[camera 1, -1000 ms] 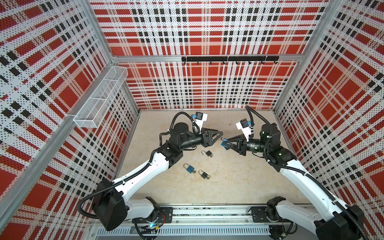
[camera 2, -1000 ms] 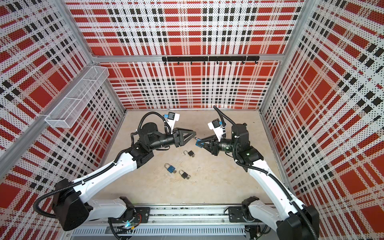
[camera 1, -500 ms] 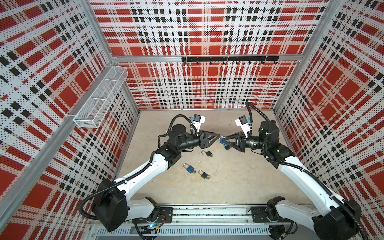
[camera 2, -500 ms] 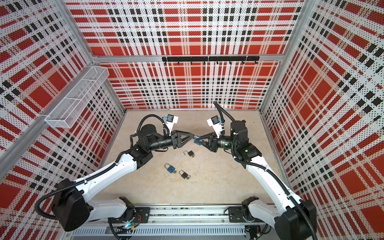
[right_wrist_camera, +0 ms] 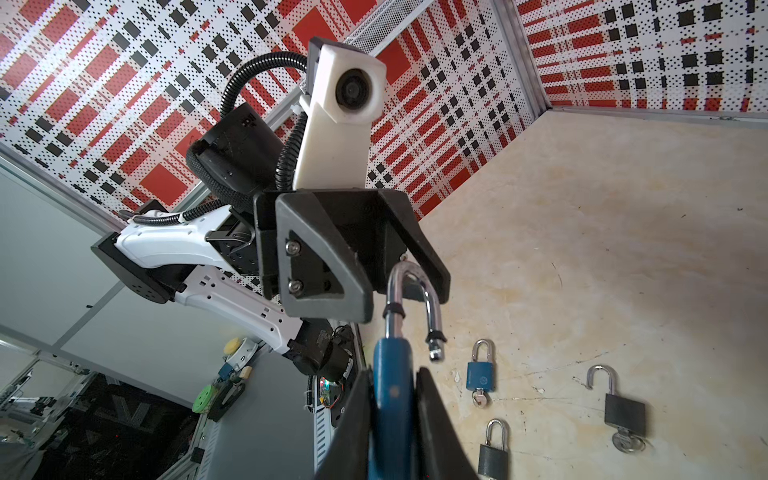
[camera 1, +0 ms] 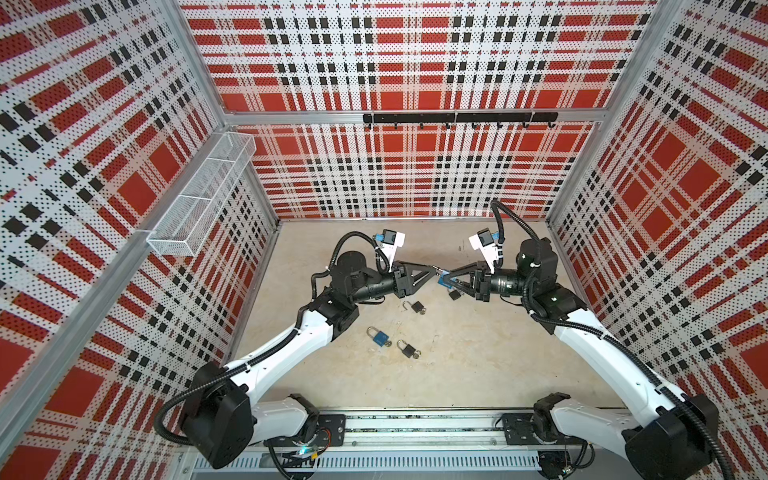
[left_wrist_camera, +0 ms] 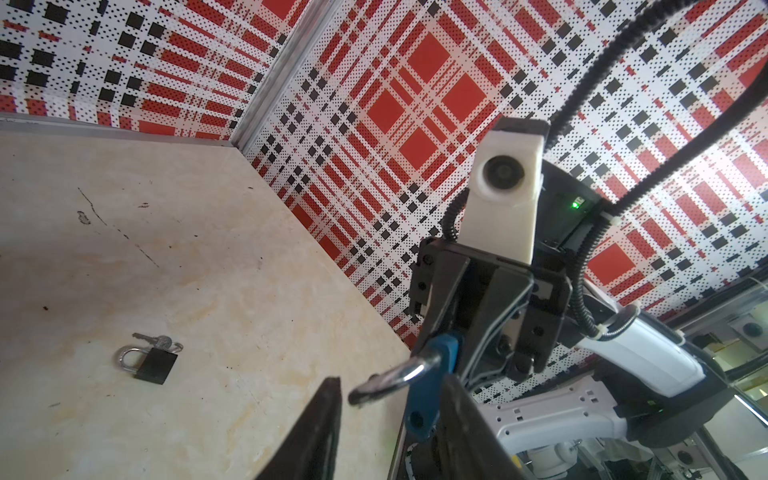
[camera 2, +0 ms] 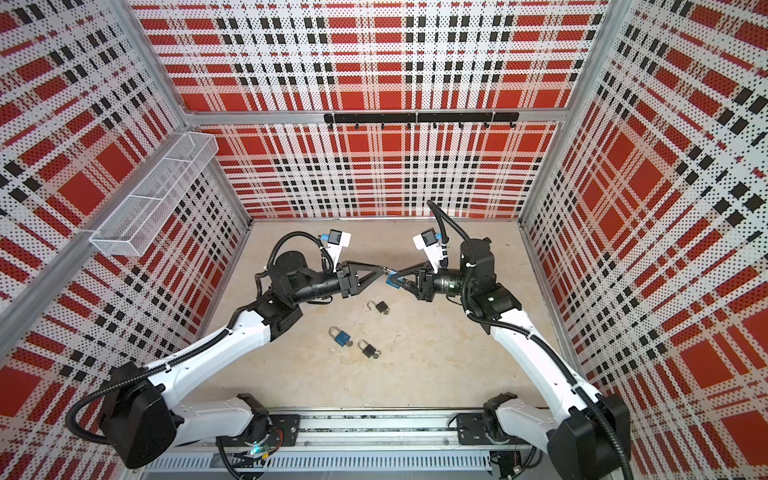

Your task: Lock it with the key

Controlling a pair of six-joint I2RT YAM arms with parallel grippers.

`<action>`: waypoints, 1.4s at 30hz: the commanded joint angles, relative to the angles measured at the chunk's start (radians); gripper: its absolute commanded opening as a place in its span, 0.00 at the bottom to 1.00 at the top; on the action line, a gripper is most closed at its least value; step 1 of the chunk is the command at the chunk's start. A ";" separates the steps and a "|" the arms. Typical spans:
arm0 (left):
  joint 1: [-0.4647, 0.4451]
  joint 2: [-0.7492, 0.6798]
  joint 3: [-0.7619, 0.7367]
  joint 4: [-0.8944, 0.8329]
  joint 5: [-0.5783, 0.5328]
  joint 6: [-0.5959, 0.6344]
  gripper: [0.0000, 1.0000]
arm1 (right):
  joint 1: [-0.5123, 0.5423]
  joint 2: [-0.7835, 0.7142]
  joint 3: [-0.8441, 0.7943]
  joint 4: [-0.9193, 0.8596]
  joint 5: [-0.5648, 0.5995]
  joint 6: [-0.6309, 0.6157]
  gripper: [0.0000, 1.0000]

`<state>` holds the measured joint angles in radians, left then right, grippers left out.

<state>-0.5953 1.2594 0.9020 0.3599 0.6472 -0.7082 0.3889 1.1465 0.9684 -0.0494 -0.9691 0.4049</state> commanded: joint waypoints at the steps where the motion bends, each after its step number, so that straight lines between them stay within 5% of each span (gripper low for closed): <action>1: 0.013 -0.024 0.003 0.048 -0.006 -0.007 0.44 | 0.002 -0.004 0.022 0.076 -0.033 0.006 0.00; 10: 0.002 0.015 0.033 0.080 0.008 -0.025 0.43 | 0.002 0.006 0.016 0.091 -0.043 0.019 0.00; 28: -0.005 0.018 0.017 0.088 0.023 -0.037 0.18 | 0.003 0.006 0.019 0.098 -0.052 0.025 0.00; 35: -0.006 0.029 0.015 0.088 0.013 -0.037 0.00 | 0.008 0.002 0.014 0.126 -0.084 0.071 0.00; 42: -0.007 0.043 0.009 0.101 0.001 -0.034 0.00 | 0.018 -0.005 0.003 0.190 -0.131 0.134 0.00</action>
<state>-0.6010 1.2827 0.9089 0.4675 0.6827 -0.7593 0.3859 1.1503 0.9668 0.0143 -1.0138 0.4946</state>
